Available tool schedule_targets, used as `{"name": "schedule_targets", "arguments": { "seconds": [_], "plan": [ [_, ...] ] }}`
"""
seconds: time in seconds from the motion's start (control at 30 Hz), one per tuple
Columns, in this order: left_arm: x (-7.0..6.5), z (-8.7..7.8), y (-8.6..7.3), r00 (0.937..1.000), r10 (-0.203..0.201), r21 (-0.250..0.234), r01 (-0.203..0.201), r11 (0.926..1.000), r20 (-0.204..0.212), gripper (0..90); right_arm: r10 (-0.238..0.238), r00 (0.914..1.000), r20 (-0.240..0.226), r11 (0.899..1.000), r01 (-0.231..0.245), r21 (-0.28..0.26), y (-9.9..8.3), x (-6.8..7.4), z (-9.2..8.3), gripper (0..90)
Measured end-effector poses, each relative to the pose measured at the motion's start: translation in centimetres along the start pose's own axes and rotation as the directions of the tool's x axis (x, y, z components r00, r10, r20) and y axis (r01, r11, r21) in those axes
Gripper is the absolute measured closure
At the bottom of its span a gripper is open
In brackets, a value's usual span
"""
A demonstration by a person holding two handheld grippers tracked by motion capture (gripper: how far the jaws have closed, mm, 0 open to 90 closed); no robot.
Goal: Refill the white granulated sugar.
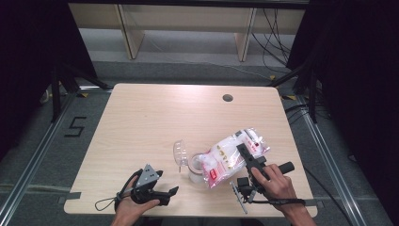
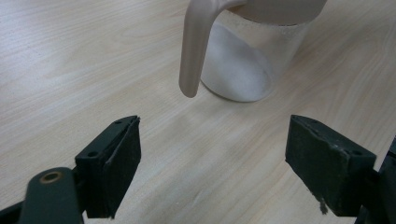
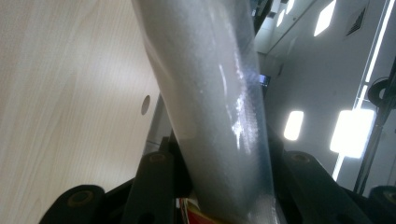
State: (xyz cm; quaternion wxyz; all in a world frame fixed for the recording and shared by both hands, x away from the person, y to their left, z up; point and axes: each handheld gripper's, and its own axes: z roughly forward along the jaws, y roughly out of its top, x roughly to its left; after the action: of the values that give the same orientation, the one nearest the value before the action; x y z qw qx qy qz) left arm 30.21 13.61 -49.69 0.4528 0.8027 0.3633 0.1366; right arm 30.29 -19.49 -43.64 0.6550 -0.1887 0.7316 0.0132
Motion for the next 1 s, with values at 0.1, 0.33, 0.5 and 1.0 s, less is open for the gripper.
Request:
{"name": "schedule_targets", "arguments": {
  "seconds": [0.1,0.33,0.5,1.0],
  "plan": [
    [-0.01,0.0,-0.01,1.0,-0.001,-0.001,0.001,1.0,0.0,17.9,-0.004,1.0,0.009,1.0,0.004,-0.008,-0.03,0.0,0.04,68.1],
    [0.02,0.05,-0.02,1.0,0.001,-0.002,-0.001,1.0,0.003,17.9,-0.054,0.9985,0.011,0.998,0.054,-0.018,-0.02,-0.4,0.1,68.5],
    [0.0,0.1,-0.02,1.0,-0.005,-0.008,0.005,1.0,0.004,17.9,-0.042,0.9989,0.02,0.999,0.042,-0.027,-0.06,-0.25,0.27,68.8],
    [0.0,0.01,-0.01,1.0,-0.002,-0.005,0.002,1.0,0.002,17.9,-0.039,0.9991,0.018,0.999,0.04,-0.027,-0.03,-0.45,0.27,69.8]
  ]
}}
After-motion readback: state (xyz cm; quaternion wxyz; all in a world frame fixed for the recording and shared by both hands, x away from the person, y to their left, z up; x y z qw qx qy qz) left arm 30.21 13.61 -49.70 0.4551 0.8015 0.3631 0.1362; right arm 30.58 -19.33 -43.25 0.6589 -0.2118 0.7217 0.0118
